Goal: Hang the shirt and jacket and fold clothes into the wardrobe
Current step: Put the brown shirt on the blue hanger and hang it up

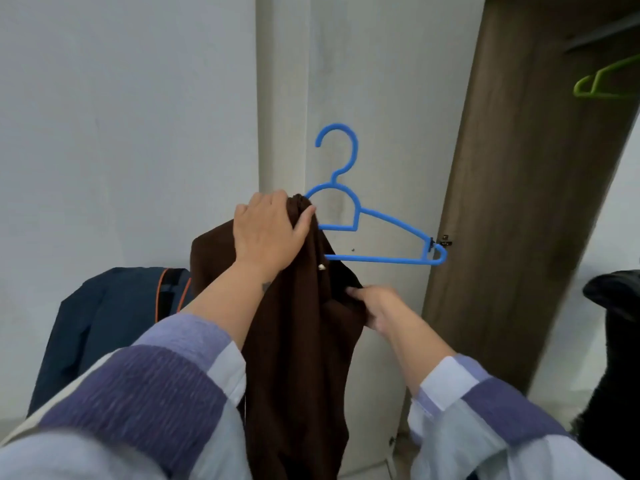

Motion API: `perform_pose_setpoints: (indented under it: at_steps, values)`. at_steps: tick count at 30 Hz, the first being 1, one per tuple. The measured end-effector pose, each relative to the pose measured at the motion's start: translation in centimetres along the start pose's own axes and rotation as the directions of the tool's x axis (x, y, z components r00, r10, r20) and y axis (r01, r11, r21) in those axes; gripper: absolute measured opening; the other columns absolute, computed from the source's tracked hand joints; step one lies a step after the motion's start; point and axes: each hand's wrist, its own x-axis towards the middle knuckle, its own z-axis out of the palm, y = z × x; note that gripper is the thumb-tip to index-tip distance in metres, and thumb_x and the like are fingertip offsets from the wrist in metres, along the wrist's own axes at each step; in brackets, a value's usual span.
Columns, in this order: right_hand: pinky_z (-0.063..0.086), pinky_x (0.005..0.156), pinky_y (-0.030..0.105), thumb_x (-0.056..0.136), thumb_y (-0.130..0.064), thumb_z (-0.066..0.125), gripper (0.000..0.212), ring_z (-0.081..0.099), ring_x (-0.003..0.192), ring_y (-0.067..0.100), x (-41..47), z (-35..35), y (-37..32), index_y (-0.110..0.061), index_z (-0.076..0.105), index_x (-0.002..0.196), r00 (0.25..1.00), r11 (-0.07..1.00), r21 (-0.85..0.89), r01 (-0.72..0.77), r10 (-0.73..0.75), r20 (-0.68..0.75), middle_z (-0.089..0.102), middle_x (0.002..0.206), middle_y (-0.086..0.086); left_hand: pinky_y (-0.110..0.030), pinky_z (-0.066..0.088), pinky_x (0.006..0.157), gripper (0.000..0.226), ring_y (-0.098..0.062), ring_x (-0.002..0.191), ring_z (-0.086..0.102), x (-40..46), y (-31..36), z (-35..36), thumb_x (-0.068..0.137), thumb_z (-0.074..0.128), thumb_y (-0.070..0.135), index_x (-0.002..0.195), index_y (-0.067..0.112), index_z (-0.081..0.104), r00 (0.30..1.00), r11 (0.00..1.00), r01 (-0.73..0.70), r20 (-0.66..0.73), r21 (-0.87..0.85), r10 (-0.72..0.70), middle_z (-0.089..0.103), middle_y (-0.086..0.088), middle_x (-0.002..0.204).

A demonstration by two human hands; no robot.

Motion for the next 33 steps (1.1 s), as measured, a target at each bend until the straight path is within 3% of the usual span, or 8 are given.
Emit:
perform_pose_setpoints:
  at_steps: [2,5,10,18,21,25,29,33]
  values:
    - [0.056,0.057,0.026,0.092,-0.003,0.057,0.017,0.060,0.072,0.017,-0.8,-1.2,-0.9,-0.007,0.058,0.109,0.992,0.978,0.195,-0.079,0.057,0.116,0.063,0.088,0.006,-0.038,0.033,0.074,0.044,-0.029,0.088,0.053,-0.7,-1.3,0.5,0.092,0.040,0.055,0.083,0.014,0.050,0.997,0.998,0.069,0.027,0.011,-0.069,0.061,-0.007,0.088]
    - [0.047,0.086,0.028,0.096,-0.008,0.052,0.020,0.060,0.087,0.015,-1.5,-2.6,-2.3,-0.020,0.059,0.110,0.987,0.946,0.299,-0.128,0.092,0.132,0.062,0.104,-0.003,-0.039,0.034,0.075,0.043,-0.029,0.086,0.051,-1.5,-2.7,1.0,0.092,0.041,0.053,0.081,0.013,0.048,0.989,0.989,0.144,0.037,-0.025,-0.143,0.056,-0.006,0.081]
    - [0.049,0.079,0.033,0.099,-0.013,0.045,0.018,0.064,0.088,0.020,-1.9,-3.8,-4.8,-0.012,0.062,0.105,0.969,0.902,0.364,-0.234,0.184,0.167,0.066,0.096,0.004,-0.038,0.032,0.074,0.038,-0.027,0.083,0.049,-1.5,-3.9,2.0,0.093,0.043,0.049,0.080,0.014,0.046,0.989,0.982,0.147,0.044,-0.118,-0.143,0.048,-0.001,0.076]
    - [0.040,0.100,0.043,0.084,-0.034,0.048,0.024,0.059,0.112,0.028,-2.4,-5.3,-7.8,-0.014,0.037,0.077,0.956,0.657,0.721,-0.217,-0.004,0.292,0.059,0.122,0.007,-0.039,0.031,0.077,0.040,-0.027,0.085,0.047,0.7,-4.9,2.9,0.095,0.042,0.047,0.082,0.010,0.049,0.981,0.948,0.193,0.024,-0.253,-0.193,0.051,-0.004,0.079]
    - [0.046,0.091,0.050,0.084,-0.046,0.060,0.038,0.063,0.100,0.036,-3.2,-5.5,-9.0,-0.012,0.044,0.078,0.943,0.666,0.721,-0.188,-0.082,0.322,0.064,0.100,0.018,-0.041,0.032,0.080,0.039,-0.029,0.088,0.048,1.9,-5.4,3.0,0.095,0.043,0.046,0.084,0.010,0.049,0.976,0.932,0.215,0.036,-0.291,-0.214,0.050,-0.005,0.080]
    - [0.049,0.079,0.053,0.091,-0.034,0.057,0.020,0.067,0.092,0.040,-4.5,-5.4,-10.3,-0.015,0.054,0.094,0.941,0.748,0.661,-0.058,-0.181,0.287,0.069,0.097,0.025,-0.044,0.032,0.088,0.035,-0.031,0.095,0.048,3.0,-6.0,3.2,0.096,0.041,0.044,0.088,0.011,0.047,0.970,0.897,0.244,0.100,-0.367,-0.223,0.047,-0.005,0.085]
    - [0.046,0.089,0.051,0.096,-0.020,0.051,0.012,0.064,0.092,0.040,-5.7,-5.4,-11.7,-0.011,0.060,0.100,0.942,0.826,0.563,0.032,-0.213,0.258,0.071,0.086,0.027,-0.047,0.033,0.091,0.035,-0.032,0.096,0.050,3.6,-7.2,3.9,0.096,0.039,0.046,0.087,0.013,0.047,0.969,0.882,0.246,0.115,-0.401,-0.218,0.051,-0.006,0.085]
    - [0.049,0.080,0.041,0.094,0.007,0.042,0.034,0.063,0.092,0.029,-5.0,-5.2,-12.7,-0.024,0.050,0.102,0.961,0.873,0.466,0.144,-0.235,0.144,0.061,0.114,0.014,-0.046,0.035,0.086,0.034,-0.032,0.093,0.050,4.1,-7.3,4.6,0.096,0.040,0.045,0.087,0.013,0.049,0.987,0.916,0.158,0.081,-0.369,-0.138,0.050,-0.004,0.083]
